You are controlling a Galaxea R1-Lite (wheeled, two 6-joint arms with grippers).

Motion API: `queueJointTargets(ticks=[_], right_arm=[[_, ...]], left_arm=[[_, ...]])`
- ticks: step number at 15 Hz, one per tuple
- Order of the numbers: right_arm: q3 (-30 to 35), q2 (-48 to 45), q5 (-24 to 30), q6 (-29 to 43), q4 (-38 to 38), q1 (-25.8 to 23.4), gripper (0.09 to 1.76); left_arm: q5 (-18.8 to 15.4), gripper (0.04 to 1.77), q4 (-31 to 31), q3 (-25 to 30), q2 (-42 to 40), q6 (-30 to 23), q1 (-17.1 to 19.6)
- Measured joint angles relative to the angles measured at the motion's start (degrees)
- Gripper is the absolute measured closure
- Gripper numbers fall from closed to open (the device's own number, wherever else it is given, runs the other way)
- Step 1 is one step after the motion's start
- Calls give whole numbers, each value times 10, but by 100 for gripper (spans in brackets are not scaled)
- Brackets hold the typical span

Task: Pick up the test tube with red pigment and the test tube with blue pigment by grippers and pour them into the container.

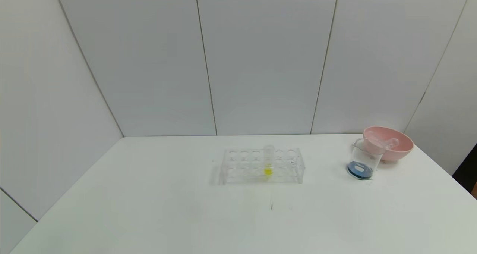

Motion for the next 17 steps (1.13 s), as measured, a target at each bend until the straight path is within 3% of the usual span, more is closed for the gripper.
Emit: queueJointTargets(ticks=[3, 5, 9, 14, 17], right_arm=[[8, -123, 9, -5, 132, -15, 15], [40, -161, 13, -12, 117, -19, 15], [140, -185, 13, -15, 84, -20, 15], [160, -189, 13, 28, 282, -20, 14], [160, -189, 13, 35, 282, -20, 14]], left_arm=[[0, 5, 0, 0, 0, 0, 0], [0, 5, 0, 0, 0, 0, 0], [0, 5, 0, 0, 0, 0, 0], [0, 5, 0, 0, 0, 0, 0], [0, 5, 0, 0, 0, 0, 0]])
